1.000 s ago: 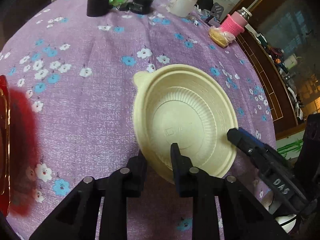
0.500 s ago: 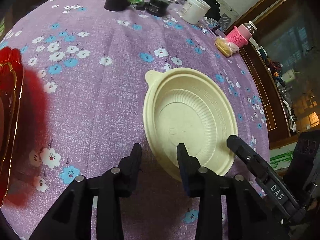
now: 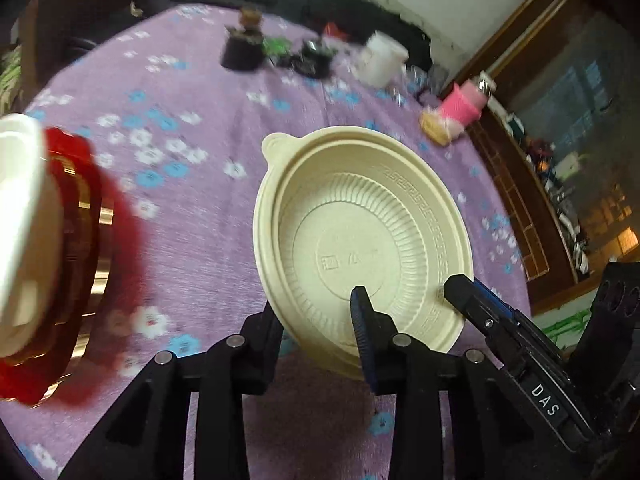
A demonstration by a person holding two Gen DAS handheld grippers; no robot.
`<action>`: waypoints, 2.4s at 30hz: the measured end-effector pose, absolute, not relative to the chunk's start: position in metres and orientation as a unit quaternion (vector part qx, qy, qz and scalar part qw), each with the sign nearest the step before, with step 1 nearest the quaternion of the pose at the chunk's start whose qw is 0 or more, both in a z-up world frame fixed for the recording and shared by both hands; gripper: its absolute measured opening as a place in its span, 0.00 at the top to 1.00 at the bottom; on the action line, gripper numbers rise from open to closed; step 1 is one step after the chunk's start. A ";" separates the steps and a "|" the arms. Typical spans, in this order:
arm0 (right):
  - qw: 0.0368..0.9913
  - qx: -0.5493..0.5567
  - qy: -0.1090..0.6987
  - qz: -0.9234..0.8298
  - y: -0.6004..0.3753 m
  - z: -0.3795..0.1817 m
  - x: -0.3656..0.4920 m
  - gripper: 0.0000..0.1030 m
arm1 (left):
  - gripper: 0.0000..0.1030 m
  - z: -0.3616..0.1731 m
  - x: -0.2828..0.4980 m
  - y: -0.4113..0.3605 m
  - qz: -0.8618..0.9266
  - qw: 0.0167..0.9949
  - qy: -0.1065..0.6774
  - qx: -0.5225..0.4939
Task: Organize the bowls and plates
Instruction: 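Carry the small beige bowl with the right gripper to the stack, then lower the small beige bowl into the white bowl and open right gripper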
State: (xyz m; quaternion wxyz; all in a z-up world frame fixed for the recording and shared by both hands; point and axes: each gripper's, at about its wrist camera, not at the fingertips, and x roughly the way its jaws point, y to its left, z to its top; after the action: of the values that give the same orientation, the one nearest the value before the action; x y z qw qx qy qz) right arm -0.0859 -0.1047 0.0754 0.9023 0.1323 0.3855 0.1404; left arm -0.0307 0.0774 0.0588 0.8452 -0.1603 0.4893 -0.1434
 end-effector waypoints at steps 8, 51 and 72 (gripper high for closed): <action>0.911 0.130 0.335 0.203 -0.046 0.121 -0.090 0.76 | 0.68 0.102 -0.069 0.137 -0.102 0.877 0.433 -0.183; 0.868 0.073 0.393 0.294 0.137 0.089 -0.040 0.73 | 0.32 0.089 -0.081 0.268 0.082 0.903 0.408 -0.102; 0.908 0.025 0.353 0.225 0.125 0.082 -0.054 0.40 | 0.24 0.099 -0.103 0.282 0.101 0.909 0.374 -0.157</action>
State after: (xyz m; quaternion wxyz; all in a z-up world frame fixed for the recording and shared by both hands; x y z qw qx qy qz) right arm -0.0536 0.1246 0.0820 0.9081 0.0252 0.3525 0.2247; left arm -0.1032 0.2823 0.0990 0.9086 -0.1565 0.3738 0.1009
